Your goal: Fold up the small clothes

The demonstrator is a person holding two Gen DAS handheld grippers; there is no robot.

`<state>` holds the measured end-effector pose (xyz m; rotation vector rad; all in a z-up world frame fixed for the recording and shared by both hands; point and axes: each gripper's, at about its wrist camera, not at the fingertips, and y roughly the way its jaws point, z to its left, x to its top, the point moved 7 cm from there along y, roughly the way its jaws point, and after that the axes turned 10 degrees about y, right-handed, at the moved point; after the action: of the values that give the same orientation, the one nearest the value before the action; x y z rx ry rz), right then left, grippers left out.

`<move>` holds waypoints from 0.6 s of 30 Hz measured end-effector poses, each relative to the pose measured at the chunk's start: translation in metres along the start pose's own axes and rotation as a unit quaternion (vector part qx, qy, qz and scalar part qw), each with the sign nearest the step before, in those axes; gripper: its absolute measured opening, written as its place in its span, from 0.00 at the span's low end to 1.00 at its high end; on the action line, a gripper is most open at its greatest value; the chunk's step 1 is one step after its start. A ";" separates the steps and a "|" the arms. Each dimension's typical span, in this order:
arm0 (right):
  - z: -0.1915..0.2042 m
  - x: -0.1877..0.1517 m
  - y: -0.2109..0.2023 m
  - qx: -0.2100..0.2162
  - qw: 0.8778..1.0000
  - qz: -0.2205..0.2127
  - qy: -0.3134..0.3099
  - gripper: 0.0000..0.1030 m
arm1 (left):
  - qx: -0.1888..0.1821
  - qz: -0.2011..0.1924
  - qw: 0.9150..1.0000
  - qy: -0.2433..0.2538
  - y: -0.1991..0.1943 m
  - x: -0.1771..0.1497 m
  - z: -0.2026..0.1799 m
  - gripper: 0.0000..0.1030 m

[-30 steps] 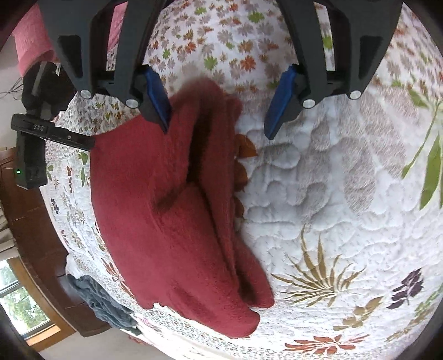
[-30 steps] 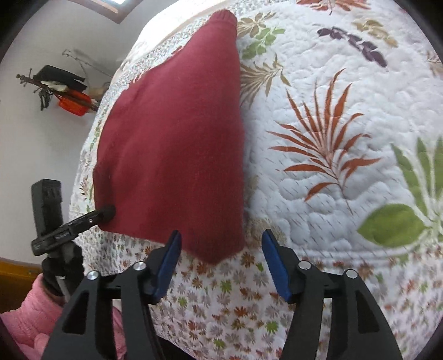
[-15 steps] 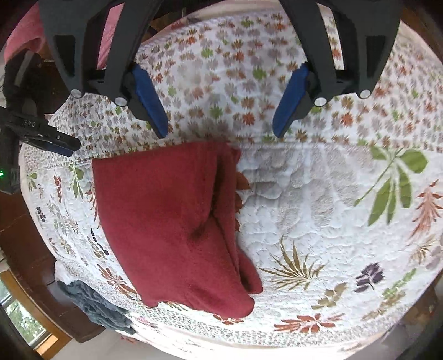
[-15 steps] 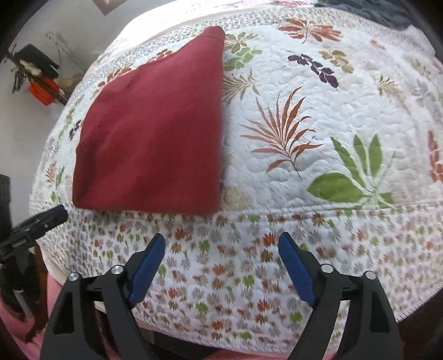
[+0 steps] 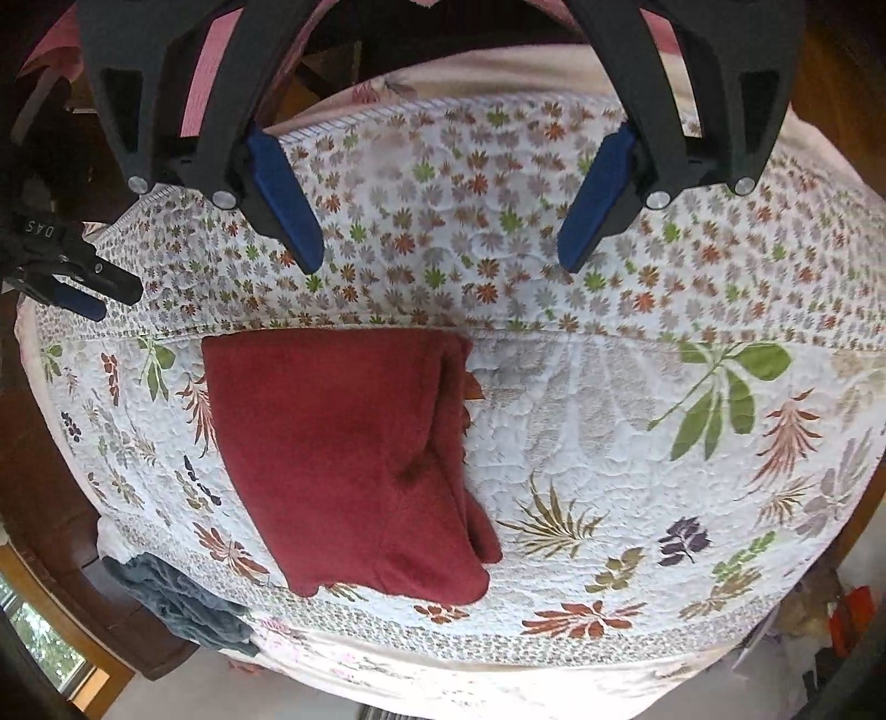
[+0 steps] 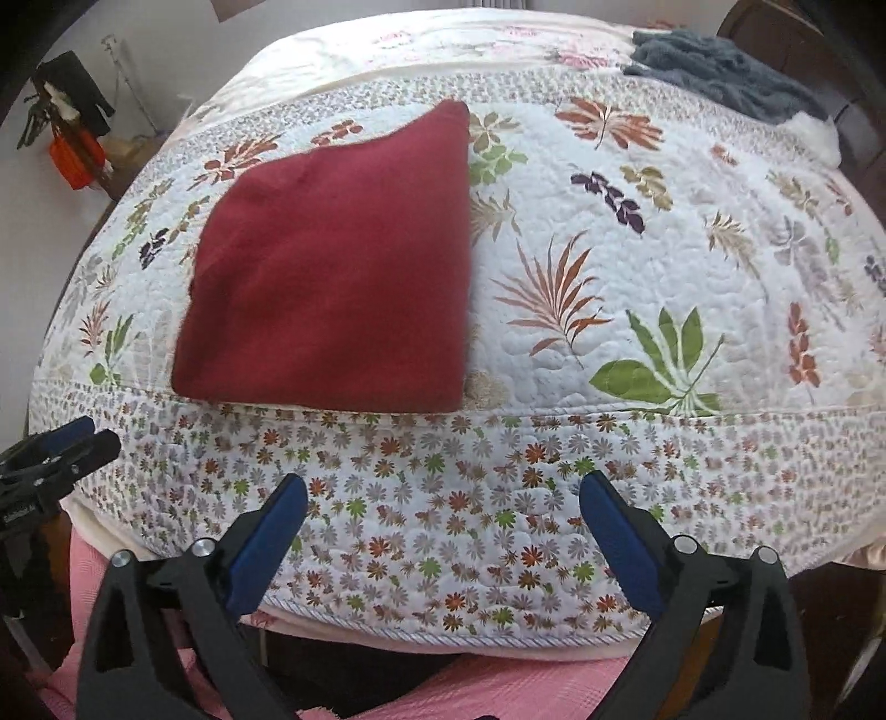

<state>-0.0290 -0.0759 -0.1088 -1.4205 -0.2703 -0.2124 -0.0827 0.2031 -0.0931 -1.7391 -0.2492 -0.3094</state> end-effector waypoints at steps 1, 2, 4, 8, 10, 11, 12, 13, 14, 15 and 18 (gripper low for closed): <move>0.002 0.000 -0.003 0.002 1.000 -0.002 0.000 0.96 | 0.003 -0.002 1.000 -0.001 -0.004 -0.001 -0.001 0.86; 0.004 0.000 -0.007 0.006 1.000 -0.004 0.002 0.96 | 0.005 -0.004 1.000 -0.001 -0.007 -0.001 -0.001 0.86; 0.006 -0.001 -0.012 0.003 1.000 -0.001 0.005 0.96 | 0.011 -0.010 1.000 -0.001 -0.018 -0.002 -0.003 0.87; 0.010 -0.002 -0.025 -0.005 1.000 -0.009 0.004 0.96 | 0.023 -0.019 1.000 0.007 -0.033 -0.002 -0.009 0.87; 0.012 -0.001 -0.032 -0.011 1.000 -0.017 0.002 0.96 | 0.025 -0.022 0.999 0.008 -0.039 -0.002 -0.012 0.87; 0.013 -0.001 -0.036 -0.013 1.000 -0.021 0.002 0.96 | 0.027 -0.023 0.999 0.007 -0.041 -0.002 -0.013 0.88; 0.013 -0.001 -0.039 -0.014 1.000 -0.023 0.001 0.96 | 0.029 -0.023 0.999 0.006 -0.043 -0.003 -0.013 0.88; 0.014 -0.001 -0.042 -0.017 1.000 -0.026 0.001 0.96 | 0.035 -0.023 0.999 0.006 -0.046 -0.003 -0.014 0.88; 0.014 0.000 -0.045 -0.018 0.999 -0.028 0.001 0.96 | 0.038 -0.025 0.999 0.007 -0.048 -0.002 -0.015 0.88; 0.014 0.000 -0.048 -0.019 0.999 -0.030 0.001 0.96 | 0.041 -0.027 0.999 0.009 -0.051 -0.002 -0.015 0.88; 0.016 0.000 -0.056 -0.018 0.999 -0.034 0.002 0.96 | 0.057 -0.035 0.998 0.013 -0.059 -0.002 -0.017 0.88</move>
<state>-0.0473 -0.0678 -0.0538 -1.4474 -0.3136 -0.2759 -0.1056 0.1971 -0.0367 -1.6156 -0.3045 -0.3619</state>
